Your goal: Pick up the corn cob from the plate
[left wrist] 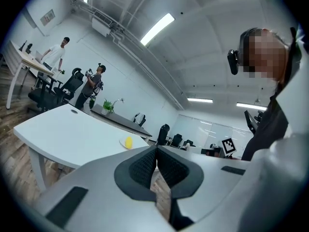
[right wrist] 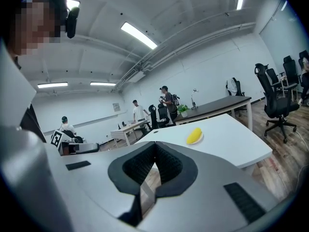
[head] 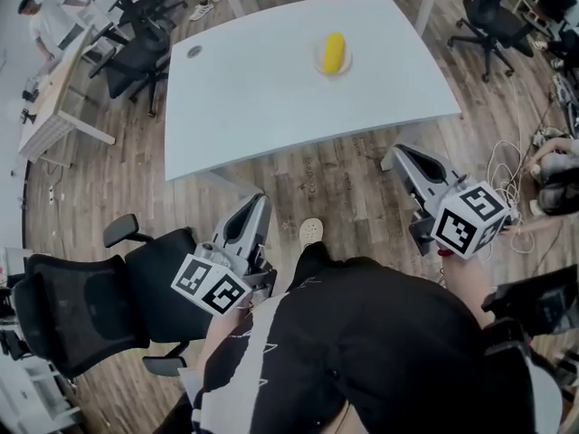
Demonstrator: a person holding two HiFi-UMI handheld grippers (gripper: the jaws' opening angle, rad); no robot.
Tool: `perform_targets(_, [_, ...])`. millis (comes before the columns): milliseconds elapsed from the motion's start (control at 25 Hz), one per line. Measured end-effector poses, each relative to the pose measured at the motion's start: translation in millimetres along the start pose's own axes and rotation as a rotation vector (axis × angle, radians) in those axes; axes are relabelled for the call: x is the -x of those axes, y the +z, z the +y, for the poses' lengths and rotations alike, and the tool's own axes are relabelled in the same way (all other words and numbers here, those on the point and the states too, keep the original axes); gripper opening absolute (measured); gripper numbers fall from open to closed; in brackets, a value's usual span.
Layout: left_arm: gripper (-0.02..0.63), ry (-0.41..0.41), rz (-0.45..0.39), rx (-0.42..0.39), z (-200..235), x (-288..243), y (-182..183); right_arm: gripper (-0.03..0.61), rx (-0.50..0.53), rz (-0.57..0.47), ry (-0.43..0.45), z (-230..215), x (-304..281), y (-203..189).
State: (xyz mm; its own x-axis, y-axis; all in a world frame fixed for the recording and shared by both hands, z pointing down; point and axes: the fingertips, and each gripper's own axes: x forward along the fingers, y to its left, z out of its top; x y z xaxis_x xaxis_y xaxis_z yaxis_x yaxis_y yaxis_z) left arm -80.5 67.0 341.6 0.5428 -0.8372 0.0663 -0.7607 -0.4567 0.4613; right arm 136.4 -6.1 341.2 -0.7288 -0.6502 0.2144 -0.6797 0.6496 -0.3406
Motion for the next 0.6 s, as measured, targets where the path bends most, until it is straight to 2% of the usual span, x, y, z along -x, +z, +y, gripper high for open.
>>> perform_targets(360, [0.015, -0.07, 0.022, -0.013, 57.4, -52.4, 52.9, 0.015, -0.023, -0.031, -0.071, -19.7, -57.6, 31.2])
perform_targets(600, [0.015, -0.145, 0.041, -0.022, 94.2, -83.4, 80.5, 0.015, -0.024, -0.038, -0.115, -21.7, -99.4, 44.3])
